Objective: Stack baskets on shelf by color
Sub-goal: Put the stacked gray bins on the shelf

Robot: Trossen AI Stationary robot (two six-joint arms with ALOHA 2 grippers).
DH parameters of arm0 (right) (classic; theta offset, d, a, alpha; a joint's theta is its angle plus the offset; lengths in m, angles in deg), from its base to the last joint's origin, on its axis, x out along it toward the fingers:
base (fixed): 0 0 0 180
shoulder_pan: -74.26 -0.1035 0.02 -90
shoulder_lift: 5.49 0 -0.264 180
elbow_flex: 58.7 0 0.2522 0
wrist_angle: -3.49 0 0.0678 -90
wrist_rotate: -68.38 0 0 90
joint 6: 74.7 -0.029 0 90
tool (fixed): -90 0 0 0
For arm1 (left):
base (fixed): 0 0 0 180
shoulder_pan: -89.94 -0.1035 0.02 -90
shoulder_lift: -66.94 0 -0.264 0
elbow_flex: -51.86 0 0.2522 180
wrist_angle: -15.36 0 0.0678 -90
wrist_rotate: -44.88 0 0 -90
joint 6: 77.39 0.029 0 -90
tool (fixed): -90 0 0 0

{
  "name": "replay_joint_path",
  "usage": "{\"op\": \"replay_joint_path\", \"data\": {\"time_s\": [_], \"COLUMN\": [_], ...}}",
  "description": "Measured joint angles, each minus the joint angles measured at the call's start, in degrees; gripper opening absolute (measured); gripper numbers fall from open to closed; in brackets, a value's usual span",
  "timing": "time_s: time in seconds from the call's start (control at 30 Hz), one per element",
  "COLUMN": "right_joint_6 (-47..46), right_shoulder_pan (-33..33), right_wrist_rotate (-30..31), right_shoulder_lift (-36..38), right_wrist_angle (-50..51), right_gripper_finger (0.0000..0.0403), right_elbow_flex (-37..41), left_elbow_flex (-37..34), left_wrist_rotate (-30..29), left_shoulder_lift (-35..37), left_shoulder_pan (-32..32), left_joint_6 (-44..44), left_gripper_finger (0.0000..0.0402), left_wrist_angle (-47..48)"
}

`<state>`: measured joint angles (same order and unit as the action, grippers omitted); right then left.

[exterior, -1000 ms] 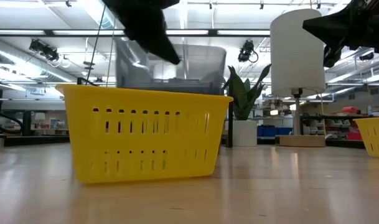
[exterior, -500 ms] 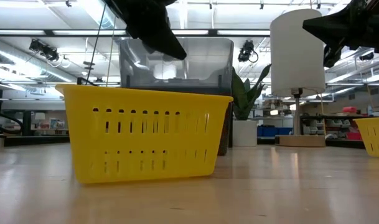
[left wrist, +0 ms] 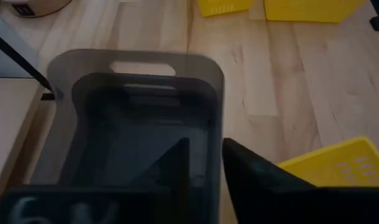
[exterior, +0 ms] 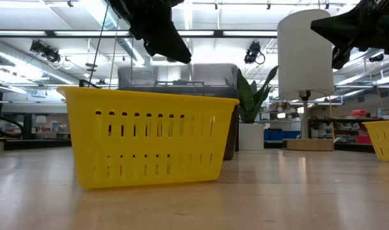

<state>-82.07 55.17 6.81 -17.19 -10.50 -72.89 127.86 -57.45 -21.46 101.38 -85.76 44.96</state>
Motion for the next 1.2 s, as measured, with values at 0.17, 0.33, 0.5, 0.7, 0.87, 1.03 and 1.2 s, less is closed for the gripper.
{"op": "replay_joint_path", "data": {"time_s": [0.17, 0.33, 0.5, 0.7, 0.87, 1.03, 1.2], "right_joint_6": [-0.02, -0.01, 0.00, -0.01, -0.02, -0.01, 0.00], "right_shoulder_pan": [-0.01, 0.01, -0.01, 0.00, -0.01, -0.01, 0.01], "right_wrist_rotate": [0.00, -0.02, 0.00, 0.00, 0.00, -0.02, 0.00], "right_shoulder_lift": [0.00, 0.00, 0.00, 0.00, -0.02, -0.02, -0.02], "right_wrist_angle": [0.00, -0.01, -0.01, -0.02, 0.10, 0.00, 0.08], "right_gripper_finger": [0.0012, 0.0012, 0.0012, 0.0012, 0.0012, 0.0012, 0.0012], "right_elbow_flex": [0.00, 0.00, 0.00, 0.00, 0.00, 0.00, 0.00], "left_elbow_flex": [0.00, 0.07, 0.09, 4.46, 11.44, 15.06, 15.06], "left_wrist_rotate": [-0.49, -0.48, -3.45, -5.94, -5.57, -5.47, -9.67], "left_shoulder_lift": [0.00, 0.00, -0.16, -2.45, -6.22, -8.90, -9.22], "left_shoulder_pan": [-0.10, -0.12, 1.06, 3.97, 5.27, 6.42, 7.64], "left_joint_6": [-2.14, -12.37, -19.95, -21.43, -21.18, -17.93, -10.51], "left_gripper_finger": [0.0154, 0.0174, 0.0176, 0.0175, 0.0164, 0.0150, 0.0150], "left_wrist_angle": [-3.39, -10.12, -10.08, -8.31, 5.93, 17.97, 21.32]}}
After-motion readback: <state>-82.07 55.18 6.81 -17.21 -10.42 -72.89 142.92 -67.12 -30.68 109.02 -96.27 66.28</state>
